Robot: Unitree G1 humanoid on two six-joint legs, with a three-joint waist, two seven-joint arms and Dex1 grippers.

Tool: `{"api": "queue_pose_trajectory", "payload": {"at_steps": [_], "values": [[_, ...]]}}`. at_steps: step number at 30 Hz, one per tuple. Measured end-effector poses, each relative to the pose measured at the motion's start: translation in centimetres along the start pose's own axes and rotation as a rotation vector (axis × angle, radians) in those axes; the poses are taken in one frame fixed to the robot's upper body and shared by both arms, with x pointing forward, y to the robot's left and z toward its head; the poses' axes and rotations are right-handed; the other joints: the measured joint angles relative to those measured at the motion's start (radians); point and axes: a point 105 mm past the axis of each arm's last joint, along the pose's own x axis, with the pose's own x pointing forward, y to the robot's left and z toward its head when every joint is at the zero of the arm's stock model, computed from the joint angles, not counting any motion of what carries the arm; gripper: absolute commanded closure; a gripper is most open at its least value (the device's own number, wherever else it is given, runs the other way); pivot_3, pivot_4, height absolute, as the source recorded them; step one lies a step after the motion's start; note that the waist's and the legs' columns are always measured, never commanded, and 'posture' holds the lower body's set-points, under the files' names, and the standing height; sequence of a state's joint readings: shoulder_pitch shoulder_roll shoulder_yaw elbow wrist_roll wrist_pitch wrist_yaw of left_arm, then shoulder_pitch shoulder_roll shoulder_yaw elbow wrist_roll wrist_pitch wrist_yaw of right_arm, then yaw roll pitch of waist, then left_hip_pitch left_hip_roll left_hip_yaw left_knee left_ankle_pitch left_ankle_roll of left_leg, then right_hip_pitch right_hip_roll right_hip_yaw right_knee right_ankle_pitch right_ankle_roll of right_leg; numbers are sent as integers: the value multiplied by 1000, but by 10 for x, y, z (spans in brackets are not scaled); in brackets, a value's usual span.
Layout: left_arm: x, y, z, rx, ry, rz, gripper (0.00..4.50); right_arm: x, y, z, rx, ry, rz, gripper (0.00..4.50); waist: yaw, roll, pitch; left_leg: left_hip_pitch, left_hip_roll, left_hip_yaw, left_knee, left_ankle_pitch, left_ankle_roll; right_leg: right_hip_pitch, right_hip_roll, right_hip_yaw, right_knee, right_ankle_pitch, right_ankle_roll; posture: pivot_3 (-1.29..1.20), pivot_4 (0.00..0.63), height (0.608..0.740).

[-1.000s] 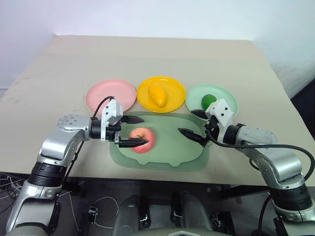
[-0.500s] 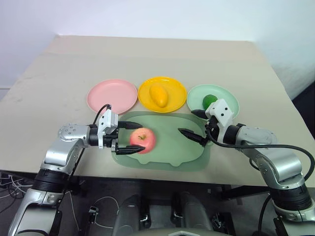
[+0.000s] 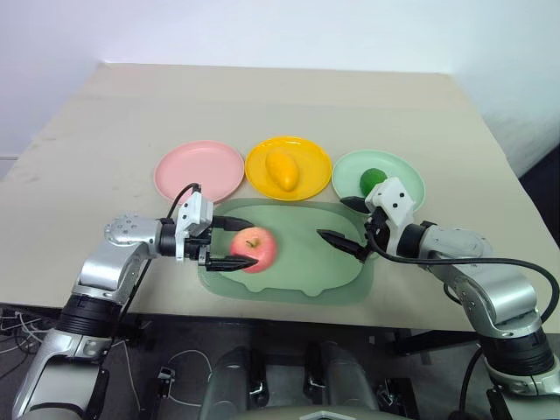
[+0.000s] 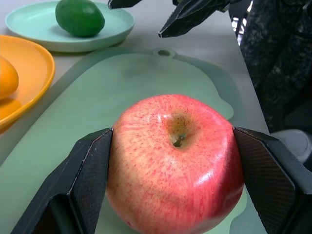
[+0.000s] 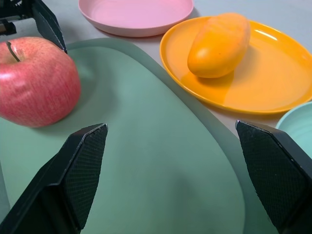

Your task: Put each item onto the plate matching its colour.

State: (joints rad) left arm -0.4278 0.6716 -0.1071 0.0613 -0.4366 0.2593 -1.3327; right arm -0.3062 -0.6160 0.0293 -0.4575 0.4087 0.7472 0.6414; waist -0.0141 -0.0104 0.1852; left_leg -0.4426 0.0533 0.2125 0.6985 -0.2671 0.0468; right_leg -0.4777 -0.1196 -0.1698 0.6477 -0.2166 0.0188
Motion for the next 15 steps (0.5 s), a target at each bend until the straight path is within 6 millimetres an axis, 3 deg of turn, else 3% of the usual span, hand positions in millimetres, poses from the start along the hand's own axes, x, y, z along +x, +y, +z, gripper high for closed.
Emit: {"api": "queue_pose_trajectory", "payload": {"at_steps": [9, 15], "values": [[1, 3, 9, -82, -38, 75, 935, 0, 0, -1, -1, 4, 0, 0, 1, -1, 1, -1, 0, 0, 0, 0, 0, -1, 0, 0, 0, 0, 0, 0, 150, 696], [-25, 30, 46, -58, -183, 250, 935, 0, 0, -1, -1, 3, 1, 0, 0, -1, 1, -1, 0, 0, 0, 0, 0, -1, 0, 0, 0, 0, 1, 0, 150, 696]]}}
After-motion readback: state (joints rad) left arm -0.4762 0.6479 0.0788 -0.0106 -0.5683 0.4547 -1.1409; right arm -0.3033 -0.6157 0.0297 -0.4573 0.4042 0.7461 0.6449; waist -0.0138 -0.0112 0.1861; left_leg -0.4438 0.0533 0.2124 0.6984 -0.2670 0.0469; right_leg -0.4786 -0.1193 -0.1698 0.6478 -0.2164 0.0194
